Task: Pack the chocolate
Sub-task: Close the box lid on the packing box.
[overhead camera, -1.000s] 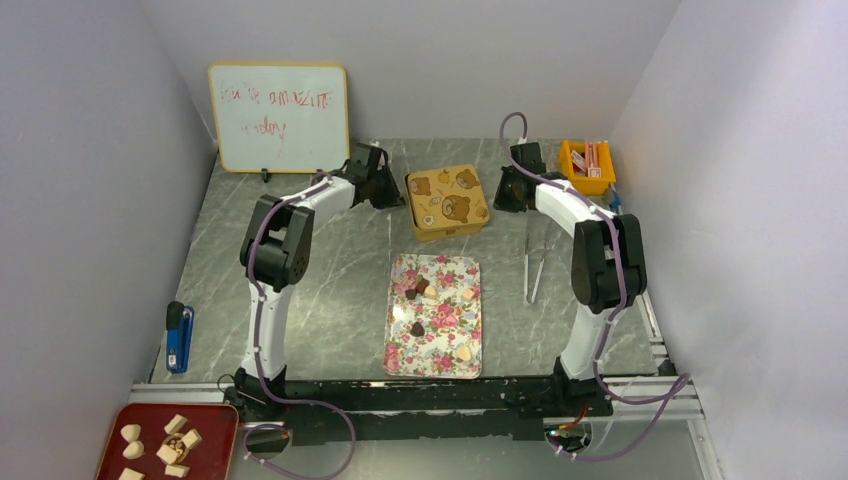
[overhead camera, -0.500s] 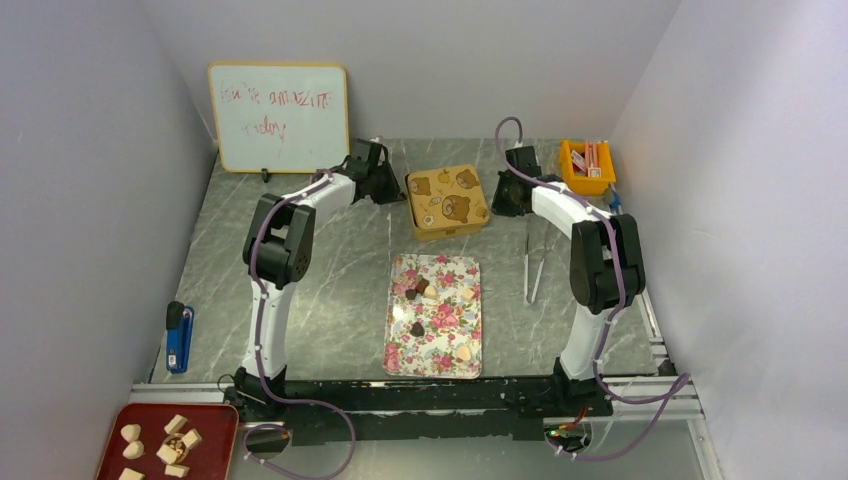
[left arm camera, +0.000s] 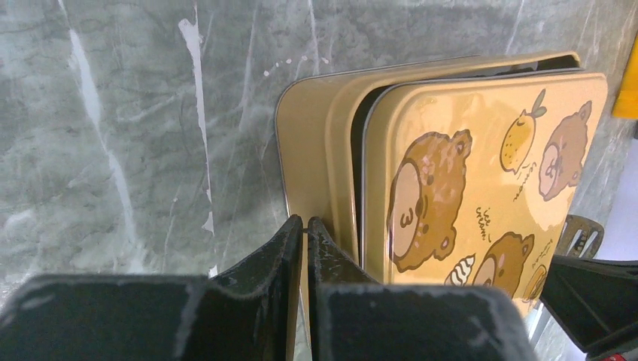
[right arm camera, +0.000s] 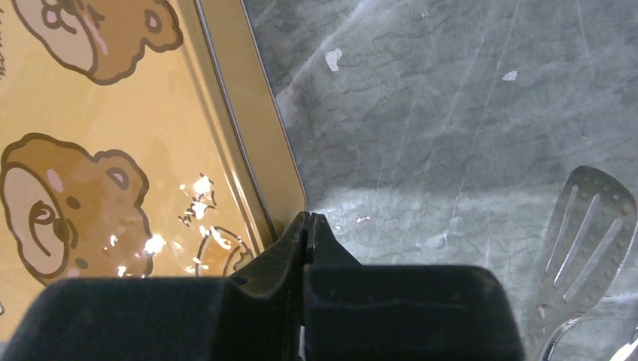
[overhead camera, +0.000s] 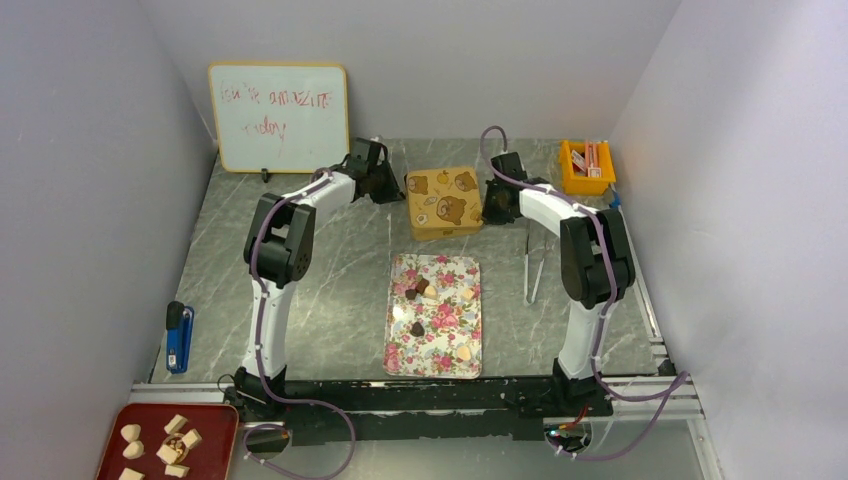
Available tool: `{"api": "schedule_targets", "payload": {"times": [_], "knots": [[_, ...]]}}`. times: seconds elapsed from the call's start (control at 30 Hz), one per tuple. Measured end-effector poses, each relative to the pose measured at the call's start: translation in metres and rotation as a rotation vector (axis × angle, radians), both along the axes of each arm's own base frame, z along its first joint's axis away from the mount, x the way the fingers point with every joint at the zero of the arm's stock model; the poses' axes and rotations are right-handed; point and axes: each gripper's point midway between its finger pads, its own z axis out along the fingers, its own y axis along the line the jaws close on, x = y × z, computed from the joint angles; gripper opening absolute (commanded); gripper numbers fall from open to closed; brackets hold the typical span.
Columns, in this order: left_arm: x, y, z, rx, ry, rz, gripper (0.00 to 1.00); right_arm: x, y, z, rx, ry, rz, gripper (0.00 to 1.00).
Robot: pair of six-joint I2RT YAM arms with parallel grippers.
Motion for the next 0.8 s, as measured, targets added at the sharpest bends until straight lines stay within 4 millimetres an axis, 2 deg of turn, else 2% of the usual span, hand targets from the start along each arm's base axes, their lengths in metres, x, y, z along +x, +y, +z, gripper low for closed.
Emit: {"api": "schedule_targets", "payload": {"times": [0.17,0.43,0.57,0.8], "knots": [[0.003,0.001,0.002,0.000,-0.004,0.001,0.13,0.002,0.002,-0.004,-0.006,0.013,0.002,0.00],[0.001,0.001,-0.003,0.004,0.009,0.000,0.13,0.014,0.002,0.002,-0.015,-0.009,-0.007,0.00],[0.001,0.001,-0.003,0.004,0.008,0.000,0.13,0.030,0.003,0.005,-0.024,-0.030,-0.012,0.00],[0.002,0.001,-0.003,0.004,0.008,0.001,0.13,0.070,0.008,0.009,-0.016,-0.073,-0.018,0.00]]}}
